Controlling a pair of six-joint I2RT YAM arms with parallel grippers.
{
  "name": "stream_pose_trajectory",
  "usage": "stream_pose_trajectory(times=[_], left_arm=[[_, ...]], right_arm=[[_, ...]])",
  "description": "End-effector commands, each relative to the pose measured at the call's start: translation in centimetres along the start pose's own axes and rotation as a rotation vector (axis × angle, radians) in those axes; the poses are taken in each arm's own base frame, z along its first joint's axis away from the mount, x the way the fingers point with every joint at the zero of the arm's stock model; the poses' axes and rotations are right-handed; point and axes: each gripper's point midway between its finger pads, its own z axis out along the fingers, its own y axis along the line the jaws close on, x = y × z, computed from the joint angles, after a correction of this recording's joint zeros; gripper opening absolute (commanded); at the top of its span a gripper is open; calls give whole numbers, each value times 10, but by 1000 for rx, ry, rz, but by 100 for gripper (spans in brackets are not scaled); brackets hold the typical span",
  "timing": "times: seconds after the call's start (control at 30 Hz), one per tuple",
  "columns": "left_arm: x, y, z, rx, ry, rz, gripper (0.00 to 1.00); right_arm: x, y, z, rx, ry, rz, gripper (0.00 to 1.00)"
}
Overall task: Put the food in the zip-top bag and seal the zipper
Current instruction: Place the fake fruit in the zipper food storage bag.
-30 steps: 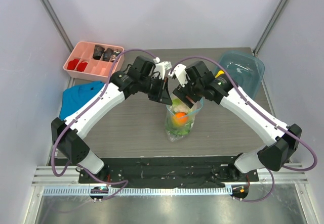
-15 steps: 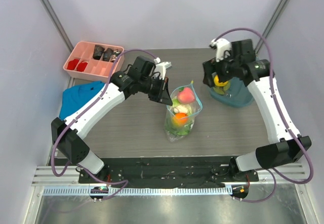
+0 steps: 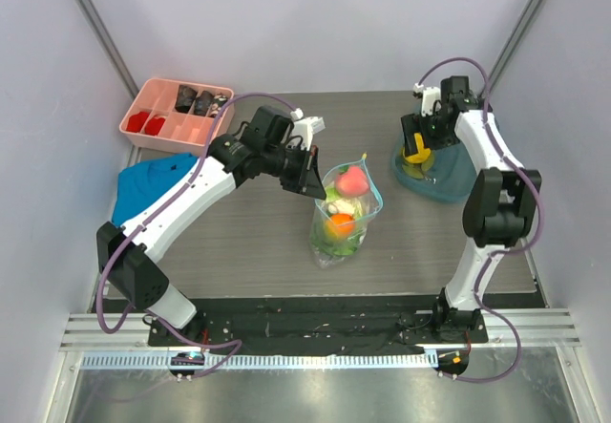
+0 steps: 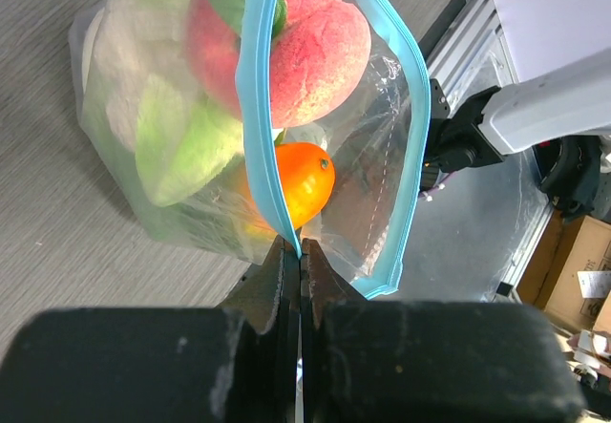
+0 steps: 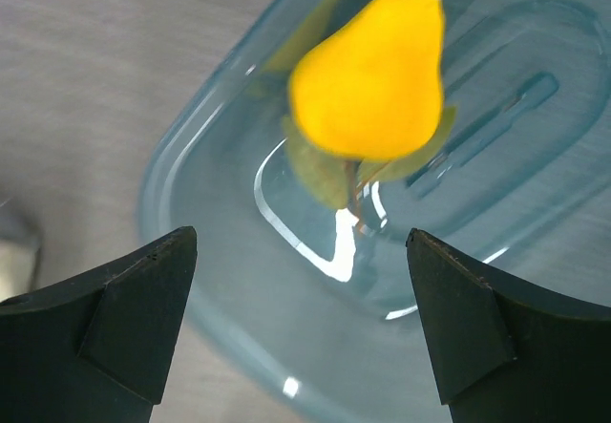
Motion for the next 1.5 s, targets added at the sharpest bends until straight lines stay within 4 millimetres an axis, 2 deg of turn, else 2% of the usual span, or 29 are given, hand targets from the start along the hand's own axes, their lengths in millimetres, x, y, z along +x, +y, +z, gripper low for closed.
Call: stream_pose_trajectory(times=[0.0, 0.13, 0.17, 0.3, 0.4, 0.5, 0.6, 0.7, 0.77, 0.8, 0.83, 0.87, 0.9, 0.97, 1.03, 1.07, 1.17, 1.2, 1.27, 1.3, 1.37, 1.4, 1.43, 1.47], left_arm=[[-10, -13, -4, 51, -42, 28, 0], [-9, -11, -3, 51, -42, 24, 0], [-10, -10, -3, 48, -43, 21, 0], [-10, -9, -3, 53, -41, 13, 0], [-11, -6, -3, 51, -41, 8, 0], [-12, -5, -3, 49, -41, 5, 0], [-12, -4, -4, 49, -42, 5, 0], [-11, -4, -3, 53, -40, 0, 0], [-12, -4, -3, 55, -44, -1, 0], [-12, -5, -4, 57, -45, -1, 0], [-11, -5, -3, 58, -43, -1, 0], [-12, -4, -3, 54, -46, 0, 0], [-12, -4, -4, 53, -48, 0, 0], [-11, -4, -3, 53, -46, -2, 0], [-10, -3, -2, 51, -43, -6, 0], [-9, -2, -2, 49, -41, -10, 0], [-8, -2, -1, 51, -41, -15, 0], [-7, -2, -2, 52, -40, -19, 0], [-8, -3, -2, 52, -41, -18, 0], [-8, -3, -3, 55, -40, -16, 0], [-10, -6, -5, 59, -46, -9, 0], [-9, -7, -5, 64, -45, -8, 0], [-10, -9, -7, 68, -48, -6, 0], [-11, -10, -9, 73, -51, -4, 0]], right_arm=[[-47, -30, 11, 101, -118, 18, 96], [-48, -44, 40, 132, -109, 28, 96], [-43, -46, 52, 133, -84, 32, 96], [-43, -49, 73, 109, -75, 54, 96], [-34, -47, 87, 82, -46, 89, 95], [-22, -46, 91, 61, -20, 117, 91], [-16, -51, 84, 48, -14, 144, 82], [-19, -55, 61, 36, -28, 153, 69], [-30, -57, 33, 32, -75, 152, 56], [-28, -54, 21, 17, -69, 158, 52], [-34, -46, 10, -21, -89, 156, 50], [-50, -38, -20, -38, -150, 139, 46], [-49, -26, -34, -76, -148, 145, 45], [-64, 9, -76, -189, -229, 128, 42], [-59, 44, -101, -265, -220, 98, 41], [-61, 74, -124, -328, -252, 52, 41], [-51, 130, -155, -467, -271, -14, 40], [-49, 159, -177, -511, -307, -86, 40], [-38, 189, -190, -561, -324, -171, 40], [-33, 214, -208, -594, -370, -260, 40], [-22, 237, -212, -618, -382, -374, 40], [-20, 240, -211, -576, -388, -418, 40], [-12, 258, -212, -597, -385, -508, 40], [-8, 262, -211, -598, -375, -537, 39]])
